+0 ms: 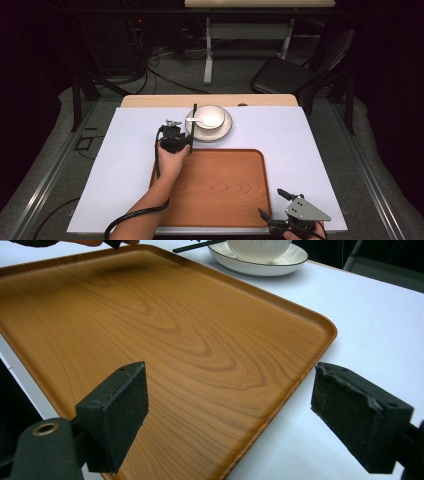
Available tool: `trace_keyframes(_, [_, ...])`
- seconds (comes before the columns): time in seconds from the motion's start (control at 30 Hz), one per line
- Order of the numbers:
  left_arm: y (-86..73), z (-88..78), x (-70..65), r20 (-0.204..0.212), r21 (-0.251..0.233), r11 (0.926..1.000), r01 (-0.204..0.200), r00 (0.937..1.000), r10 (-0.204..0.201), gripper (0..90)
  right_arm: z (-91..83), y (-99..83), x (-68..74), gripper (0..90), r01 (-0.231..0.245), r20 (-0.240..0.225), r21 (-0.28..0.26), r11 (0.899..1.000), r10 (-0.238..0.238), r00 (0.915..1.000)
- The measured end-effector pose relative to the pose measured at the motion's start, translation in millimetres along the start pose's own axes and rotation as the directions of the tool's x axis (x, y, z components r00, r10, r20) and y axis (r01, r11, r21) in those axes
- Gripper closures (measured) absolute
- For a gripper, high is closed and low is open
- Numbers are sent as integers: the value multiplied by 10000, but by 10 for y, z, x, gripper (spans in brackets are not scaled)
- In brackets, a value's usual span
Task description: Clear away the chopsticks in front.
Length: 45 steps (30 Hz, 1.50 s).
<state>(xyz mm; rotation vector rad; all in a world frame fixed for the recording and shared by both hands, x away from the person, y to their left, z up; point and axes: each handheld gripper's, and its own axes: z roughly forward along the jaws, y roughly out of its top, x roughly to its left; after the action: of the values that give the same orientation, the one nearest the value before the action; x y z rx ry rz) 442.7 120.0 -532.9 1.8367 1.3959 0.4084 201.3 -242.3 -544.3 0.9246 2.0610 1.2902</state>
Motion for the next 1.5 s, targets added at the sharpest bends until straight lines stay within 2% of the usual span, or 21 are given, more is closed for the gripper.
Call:
trace_keyframes(0.37, [8, 32, 33, -388, 138, 9998, -167, 9991, 172, 699, -3, 1, 4, 148, 1, -33, -6, 10000, -1, 10000])
trace_keyframes(0.53, [15, 55, 61, -412, 338, 9994, -117, 9991, 131, 738, -6, 1, 6, 149, 9, -38, -15, 10000, -9, 10000])
trace_keyframes(0.87, [23, 107, 79, -406, 691, 9971, 322, 9987, -295, 810, -8, 2, 6, 148, -22, -56, -40, 10000, 22, 10000])
trace_keyframes(1.2, [78, 106, 77, -732, 1208, 9912, 549, 9962, -463, 847, -9, 4, 8, 148, -26, -81, -55, 10000, 25, 10000])
trace_keyframes(1.5, [87, 99, 83, -841, 1198, 9901, 738, 9944, -639, 861, -10, 5, 7, 148, -40, -84, -71, 10000, 39, 10000])
